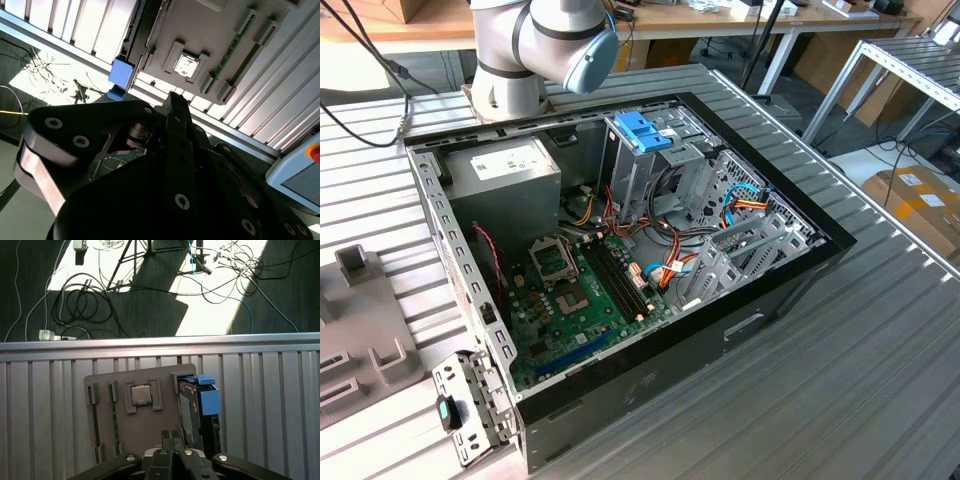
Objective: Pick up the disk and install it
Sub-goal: 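Pick up the disk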
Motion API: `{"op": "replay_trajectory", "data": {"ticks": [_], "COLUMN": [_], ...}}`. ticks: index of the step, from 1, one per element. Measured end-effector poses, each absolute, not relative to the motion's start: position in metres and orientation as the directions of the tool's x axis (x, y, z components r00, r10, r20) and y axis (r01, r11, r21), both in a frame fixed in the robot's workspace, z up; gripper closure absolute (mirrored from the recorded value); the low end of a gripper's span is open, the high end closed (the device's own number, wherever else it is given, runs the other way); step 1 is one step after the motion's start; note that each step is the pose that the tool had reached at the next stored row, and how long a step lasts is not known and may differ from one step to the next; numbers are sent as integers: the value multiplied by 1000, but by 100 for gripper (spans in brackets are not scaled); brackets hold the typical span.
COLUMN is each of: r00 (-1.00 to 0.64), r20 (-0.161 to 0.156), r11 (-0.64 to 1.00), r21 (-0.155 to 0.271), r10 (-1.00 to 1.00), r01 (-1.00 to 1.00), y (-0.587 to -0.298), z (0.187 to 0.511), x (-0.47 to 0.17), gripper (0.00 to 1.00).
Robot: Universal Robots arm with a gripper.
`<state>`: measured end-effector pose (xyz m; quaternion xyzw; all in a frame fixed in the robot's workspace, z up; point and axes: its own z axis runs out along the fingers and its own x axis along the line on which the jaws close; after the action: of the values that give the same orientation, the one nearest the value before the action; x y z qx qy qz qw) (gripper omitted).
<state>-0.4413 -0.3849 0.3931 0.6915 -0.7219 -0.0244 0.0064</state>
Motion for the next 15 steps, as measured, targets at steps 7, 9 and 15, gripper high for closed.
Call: {"op": "replay_trajectory", "data": {"ticks": [7,9,15], "r00": [-43,-43,-43], "r20": [-24,-24,-24], "r11": [42,42,42], "r21": [44,44,44], "r10": [-999,-999,-999], "r01": [-998,-998,-998], "y": [-385,-385,-385], "z": [393,393,393], "x": [-441,-441,-441], "gripper": [58,58,52]}}
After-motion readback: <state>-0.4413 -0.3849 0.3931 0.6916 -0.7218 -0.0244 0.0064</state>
